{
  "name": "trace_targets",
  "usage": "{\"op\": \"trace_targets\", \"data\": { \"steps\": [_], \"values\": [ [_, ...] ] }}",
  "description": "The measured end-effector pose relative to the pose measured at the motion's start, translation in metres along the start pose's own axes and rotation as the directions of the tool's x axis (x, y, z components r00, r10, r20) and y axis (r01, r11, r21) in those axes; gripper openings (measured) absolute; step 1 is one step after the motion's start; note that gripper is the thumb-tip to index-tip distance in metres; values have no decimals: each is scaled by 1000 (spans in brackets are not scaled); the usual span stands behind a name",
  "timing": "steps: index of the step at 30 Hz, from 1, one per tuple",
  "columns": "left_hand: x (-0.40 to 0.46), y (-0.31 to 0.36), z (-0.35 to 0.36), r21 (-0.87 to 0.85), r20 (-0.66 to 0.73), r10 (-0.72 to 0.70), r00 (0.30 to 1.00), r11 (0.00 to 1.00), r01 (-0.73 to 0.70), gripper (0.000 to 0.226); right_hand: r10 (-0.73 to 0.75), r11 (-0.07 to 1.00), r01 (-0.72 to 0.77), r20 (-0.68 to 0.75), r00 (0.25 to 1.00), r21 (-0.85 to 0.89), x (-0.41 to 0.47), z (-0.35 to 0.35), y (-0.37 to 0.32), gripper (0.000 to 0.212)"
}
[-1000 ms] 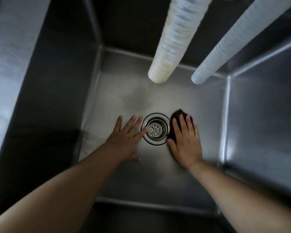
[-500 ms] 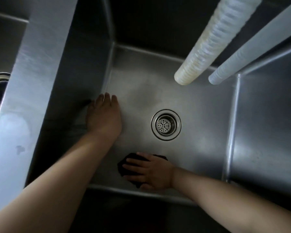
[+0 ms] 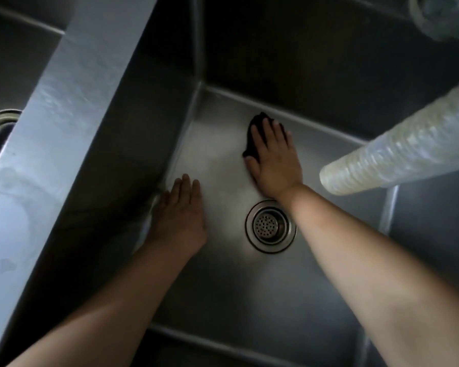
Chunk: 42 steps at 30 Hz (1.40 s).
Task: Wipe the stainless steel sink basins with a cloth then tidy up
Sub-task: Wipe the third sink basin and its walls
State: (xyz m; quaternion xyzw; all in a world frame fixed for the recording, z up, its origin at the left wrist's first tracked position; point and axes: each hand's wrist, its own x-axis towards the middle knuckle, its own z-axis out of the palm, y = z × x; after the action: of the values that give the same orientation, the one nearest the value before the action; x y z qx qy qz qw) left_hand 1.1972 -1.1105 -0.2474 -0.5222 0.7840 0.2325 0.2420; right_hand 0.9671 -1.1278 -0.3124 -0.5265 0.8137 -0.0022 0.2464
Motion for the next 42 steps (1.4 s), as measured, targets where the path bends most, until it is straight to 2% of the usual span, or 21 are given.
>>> {"op": "trace_targets", "data": {
  "steps": [2,4,6,8,12,14,17,20,23,29,31,33,35,38,42],
  "values": [
    [-1,-3,8,53,61,28,998,998,-31,122,-17,999,11,-168,986,-35,-10,-16,13,60],
    [-1,-6,14,79,100,41,994,996,-49,139,-59,994,29,-289,956,-105,-25,-25,27,63],
    [1,-6,18,84,141,49,989,995,-61,147,10,990,-50,-284,959,-132,-38,-28,49,72],
    [4,-5,18,86,178,52,983,994,-69,152,168,977,-197,-268,949,-83,-51,-26,72,71],
    [8,-5,19,53,248,48,968,997,-63,155,349,926,-377,-383,855,3,-67,-28,88,62],
    [9,-7,18,35,265,51,963,997,-62,155,426,898,-438,-339,839,46,-69,-28,85,61],
    [7,-7,16,7,287,60,956,998,-65,154,610,792,-594,-230,758,142,-61,-25,63,63],
    [8,-8,14,-8,290,63,955,998,-64,154,448,876,-483,-403,798,18,-32,-26,27,64],
    [7,-8,13,-13,296,64,953,998,-63,155,330,931,-364,-410,850,-5,-6,-21,-15,66],
    [7,-8,14,-11,273,65,960,998,-64,154,216,971,-241,-395,893,-12,27,-3,-69,66],
    [7,-7,15,-8,270,62,961,998,-62,153,-11,997,-18,-364,931,-77,24,2,-88,62],
    [7,-7,15,1,263,58,963,998,-60,153,-307,948,264,-287,907,-181,24,10,-114,58],
    [7,-6,15,8,270,51,962,998,-55,153,-444,884,387,-211,871,-262,29,13,-129,58],
    [7,-6,18,9,260,55,964,998,-59,153,-476,858,413,-169,863,-304,32,10,-123,58],
    [5,-5,20,29,233,50,971,998,-59,156,-451,877,389,-208,868,-281,24,2,-93,58]
  ]
}}
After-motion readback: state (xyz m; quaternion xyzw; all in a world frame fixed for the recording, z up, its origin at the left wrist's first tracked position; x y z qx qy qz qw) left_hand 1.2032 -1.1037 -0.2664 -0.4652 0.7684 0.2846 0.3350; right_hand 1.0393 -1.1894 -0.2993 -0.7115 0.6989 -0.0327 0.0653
